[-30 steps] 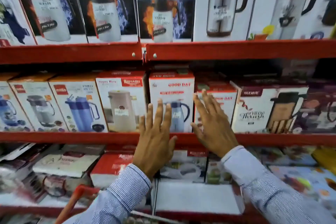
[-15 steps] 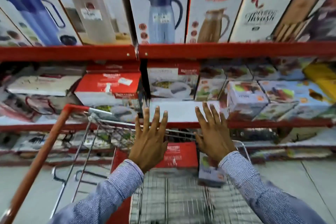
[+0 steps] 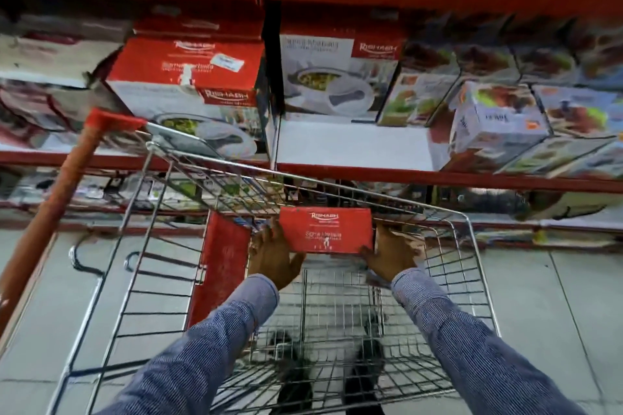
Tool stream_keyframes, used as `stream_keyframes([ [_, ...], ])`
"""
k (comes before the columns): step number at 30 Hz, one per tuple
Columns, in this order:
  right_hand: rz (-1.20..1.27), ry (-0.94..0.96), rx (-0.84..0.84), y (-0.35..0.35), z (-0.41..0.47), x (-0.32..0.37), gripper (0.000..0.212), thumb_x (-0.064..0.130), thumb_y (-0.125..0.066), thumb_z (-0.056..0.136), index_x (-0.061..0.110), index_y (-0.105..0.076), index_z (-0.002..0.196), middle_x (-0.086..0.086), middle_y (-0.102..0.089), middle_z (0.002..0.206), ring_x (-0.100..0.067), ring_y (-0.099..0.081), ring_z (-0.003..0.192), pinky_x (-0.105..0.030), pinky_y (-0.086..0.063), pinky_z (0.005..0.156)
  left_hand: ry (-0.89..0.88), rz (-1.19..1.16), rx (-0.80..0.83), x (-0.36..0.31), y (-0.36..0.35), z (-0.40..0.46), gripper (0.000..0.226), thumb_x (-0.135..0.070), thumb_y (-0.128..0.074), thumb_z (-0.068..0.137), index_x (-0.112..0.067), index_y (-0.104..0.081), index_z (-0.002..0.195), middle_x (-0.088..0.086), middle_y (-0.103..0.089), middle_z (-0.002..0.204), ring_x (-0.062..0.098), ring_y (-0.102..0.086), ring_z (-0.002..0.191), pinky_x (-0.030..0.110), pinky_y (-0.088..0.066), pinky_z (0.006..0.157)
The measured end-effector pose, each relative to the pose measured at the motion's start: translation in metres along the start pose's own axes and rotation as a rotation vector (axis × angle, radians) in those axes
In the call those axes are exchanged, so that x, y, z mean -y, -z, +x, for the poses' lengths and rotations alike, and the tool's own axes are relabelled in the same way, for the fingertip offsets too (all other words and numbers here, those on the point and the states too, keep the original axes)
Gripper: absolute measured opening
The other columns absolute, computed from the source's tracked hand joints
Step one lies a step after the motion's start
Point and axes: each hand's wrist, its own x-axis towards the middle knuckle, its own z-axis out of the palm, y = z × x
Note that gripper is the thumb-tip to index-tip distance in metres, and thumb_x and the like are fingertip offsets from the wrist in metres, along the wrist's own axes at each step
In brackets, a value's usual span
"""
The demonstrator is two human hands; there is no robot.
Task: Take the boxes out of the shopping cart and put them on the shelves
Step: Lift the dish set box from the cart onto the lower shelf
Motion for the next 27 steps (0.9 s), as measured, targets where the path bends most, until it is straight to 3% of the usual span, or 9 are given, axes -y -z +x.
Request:
stream_keyframes([
  [3, 0.351, -0.14, 0.1, -0.011, 0.005, -0.01, 0.036, 0.031, -0.066, 0.085, 0.011, -0.061, 0.115, -0.007, -0.072, 0.11, -0.015, -0.064, 0.078, -0.024, -0.045, 0.066, 0.198, -0.4, 0.061, 0.001, -0.004, 0.015, 0.077, -0.032, -0.07, 0.085, 0.004, -0.031, 0.14, 0.021, -0.055, 0.14, 0.036, -0.053, 0.128, 0.037, -0.044, 0.102],
  [6, 0.543, -0.184, 0.117, -0.017, 0.003, -0.018, 0.029, 0.033, -0.066, 0.085, 0.018, -0.067, 0.109, 0.001, -0.074, 0.1, -0.003, -0.069, 0.074, -0.016, -0.049, 0.059, 0.288, -0.649, 0.134, -0.002, -0.007, 0.021, 0.062, -0.019, -0.073, 0.084, 0.0, -0.045, 0.136, 0.016, -0.06, 0.137, 0.032, -0.057, 0.125, 0.031, -0.042, 0.099],
  [8, 0.635, -0.212, 0.082, -0.016, -0.002, -0.015, 0.025, 0.036, -0.065, 0.084, 0.021, -0.068, 0.104, 0.003, -0.074, 0.094, -0.008, -0.071, 0.075, -0.017, -0.047, 0.055, 0.291, -0.703, 0.141, -0.003, -0.008, 0.019, 0.06, -0.017, -0.073, 0.083, -0.002, -0.049, 0.135, 0.015, -0.062, 0.135, 0.032, -0.058, 0.123, 0.031, -0.042, 0.1],
  [11, 0.643, -0.213, 0.019, -0.008, -0.012, -0.008, 0.033, 0.046, -0.06, 0.084, 0.02, -0.069, 0.103, 0.005, -0.073, 0.09, -0.01, -0.069, 0.071, -0.018, -0.044, 0.05, 0.275, -0.693, 0.106, -0.004, -0.001, 0.009, 0.05, -0.023, -0.073, 0.08, -0.008, -0.061, 0.126, 0.014, -0.068, 0.128, 0.032, -0.061, 0.116, 0.04, -0.044, 0.107],
  [15, 0.668, -0.153, -0.064, 0.014, -0.035, -0.002, 0.04, 0.06, -0.053, 0.082, 0.028, -0.072, 0.097, 0.006, -0.076, 0.096, -0.009, -0.067, 0.08, -0.017, -0.037, 0.059, 0.191, -0.612, -0.049, -0.007, 0.032, -0.026, 0.05, -0.046, -0.064, 0.07, -0.018, -0.071, 0.112, 0.005, -0.074, 0.106, 0.032, -0.066, 0.101, 0.036, -0.049, 0.088],
  [18, 0.586, -0.107, -0.197, 0.043, -0.052, 0.008, 0.045, 0.065, -0.047, 0.084, 0.029, -0.072, 0.077, -0.006, -0.076, 0.086, -0.014, -0.063, 0.065, -0.022, -0.041, 0.062, 0.123, -0.6, -0.153, -0.013, 0.063, -0.056, 0.049, -0.05, -0.059, 0.07, -0.018, -0.074, 0.104, 0.005, -0.077, 0.094, 0.032, -0.071, 0.088, 0.037, -0.055, 0.081],
  [20, 0.588, -0.074, -0.268, 0.064, -0.062, 0.017, 0.048, 0.067, -0.046, 0.084, 0.029, -0.073, 0.075, -0.006, -0.075, 0.077, -0.019, -0.066, 0.067, -0.025, -0.047, 0.065, 0.092, -0.589, -0.229, -0.02, 0.085, -0.071, 0.041, -0.047, -0.065, 0.076, -0.018, -0.074, 0.103, 0.003, -0.079, 0.09, 0.021, -0.072, 0.08, 0.03, -0.056, 0.074],
  [24, 0.566, 0.042, -0.332, 0.11, -0.08, 0.033, 0.047, 0.066, -0.045, 0.084, 0.03, -0.074, 0.082, 0.005, -0.072, 0.067, -0.01, -0.065, 0.064, -0.015, -0.036, 0.058, 0.016, -0.514, -0.488, -0.043, 0.133, -0.098, 0.031, -0.042, -0.068, 0.083, -0.021, -0.076, 0.104, -0.009, -0.072, 0.076, -0.01, -0.056, 0.062, 0.01, -0.036, 0.053],
  [27, 0.542, 0.126, -0.391, 0.146, -0.09, 0.046, 0.041, 0.059, -0.053, 0.085, 0.024, -0.074, 0.078, 0.013, -0.067, 0.064, -0.003, -0.061, 0.058, -0.017, -0.041, 0.056, -0.1, -0.468, -0.602, -0.063, 0.165, -0.117, 0.03, -0.039, -0.069, 0.084, -0.015, -0.077, 0.101, -0.008, -0.07, 0.077, -0.014, -0.055, 0.056, 0.004, -0.033, 0.051],
])
